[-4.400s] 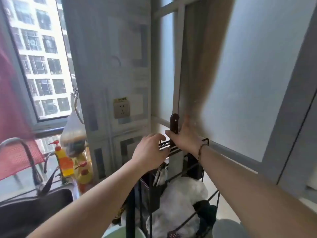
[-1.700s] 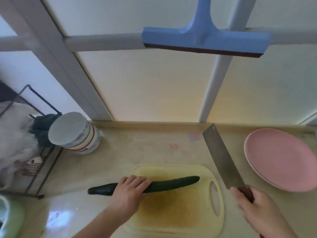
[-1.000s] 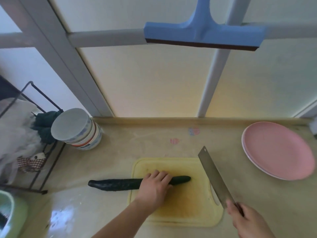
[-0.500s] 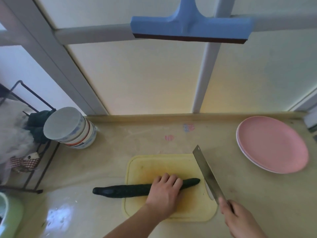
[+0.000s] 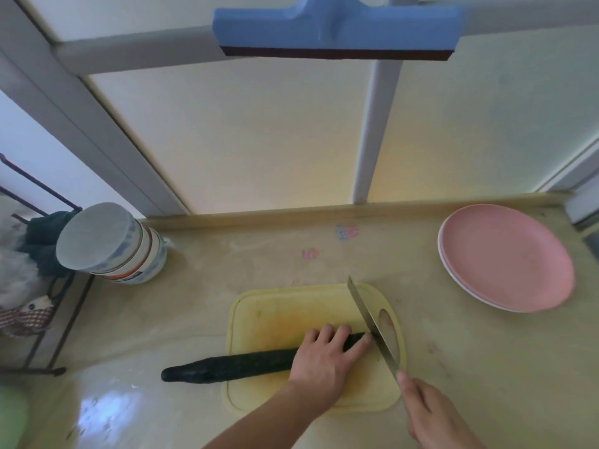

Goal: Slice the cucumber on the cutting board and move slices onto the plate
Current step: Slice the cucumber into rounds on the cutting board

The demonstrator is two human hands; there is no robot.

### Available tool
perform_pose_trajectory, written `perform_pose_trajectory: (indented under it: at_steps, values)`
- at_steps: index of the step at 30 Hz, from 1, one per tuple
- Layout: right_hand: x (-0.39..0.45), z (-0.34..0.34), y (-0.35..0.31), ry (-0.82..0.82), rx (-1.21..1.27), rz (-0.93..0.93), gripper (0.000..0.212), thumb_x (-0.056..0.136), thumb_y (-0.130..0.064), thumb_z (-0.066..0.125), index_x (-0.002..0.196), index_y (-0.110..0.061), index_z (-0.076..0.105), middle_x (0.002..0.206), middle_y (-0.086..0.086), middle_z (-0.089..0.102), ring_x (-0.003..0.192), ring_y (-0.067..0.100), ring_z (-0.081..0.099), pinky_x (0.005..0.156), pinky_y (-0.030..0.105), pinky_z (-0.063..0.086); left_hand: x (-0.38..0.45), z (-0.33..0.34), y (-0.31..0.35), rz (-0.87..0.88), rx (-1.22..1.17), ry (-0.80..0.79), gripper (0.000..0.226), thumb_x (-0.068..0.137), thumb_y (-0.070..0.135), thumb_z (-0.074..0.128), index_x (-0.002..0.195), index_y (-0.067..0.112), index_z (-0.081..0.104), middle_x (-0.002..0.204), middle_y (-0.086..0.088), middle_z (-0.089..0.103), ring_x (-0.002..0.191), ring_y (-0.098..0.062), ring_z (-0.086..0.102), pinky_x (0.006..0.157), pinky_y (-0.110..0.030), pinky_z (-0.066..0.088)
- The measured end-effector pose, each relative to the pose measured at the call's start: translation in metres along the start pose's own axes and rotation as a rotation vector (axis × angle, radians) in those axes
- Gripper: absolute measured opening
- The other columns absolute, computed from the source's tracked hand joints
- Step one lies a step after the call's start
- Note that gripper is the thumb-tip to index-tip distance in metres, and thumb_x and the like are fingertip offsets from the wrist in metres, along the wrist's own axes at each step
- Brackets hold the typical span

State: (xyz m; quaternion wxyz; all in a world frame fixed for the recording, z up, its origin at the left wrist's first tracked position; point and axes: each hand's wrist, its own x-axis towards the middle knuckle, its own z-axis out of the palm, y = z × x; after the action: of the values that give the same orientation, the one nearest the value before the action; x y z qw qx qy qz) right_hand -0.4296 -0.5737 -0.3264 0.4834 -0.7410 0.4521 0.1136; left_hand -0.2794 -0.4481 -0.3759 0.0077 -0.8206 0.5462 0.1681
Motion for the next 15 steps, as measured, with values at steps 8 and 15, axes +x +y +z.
perform_pose_trajectory:
  at_steps: [8,15]
  values:
    - [0.002,-0.005,0.000,-0.032,-0.050,-0.030,0.046,0.100,-0.047,0.036,0.077,-0.016,0.061,0.054,-0.003,0.052,0.058,0.009,0.053,0.061,0.021,0.042,0.001,-0.008,0.001,-0.017,0.021,-0.042,0.073,0.101,0.016,0.047,0.146,0.037,-0.007,0.153,-0.012,0.021,0.131,-0.037,0.030,0.106,-0.047,0.032]
    - [0.000,0.003,0.000,-0.028,-0.025,-0.036,0.048,0.099,-0.049,0.036,0.077,-0.012,0.059,0.053,-0.002,0.050,0.056,0.009,0.051,0.060,0.022,0.041,-0.008,0.013,-0.006,0.000,0.013,0.087,0.091,0.070,0.024,0.081,0.146,0.031,0.032,0.130,-0.007,0.049,0.101,-0.029,0.054,0.077,-0.039,0.052]
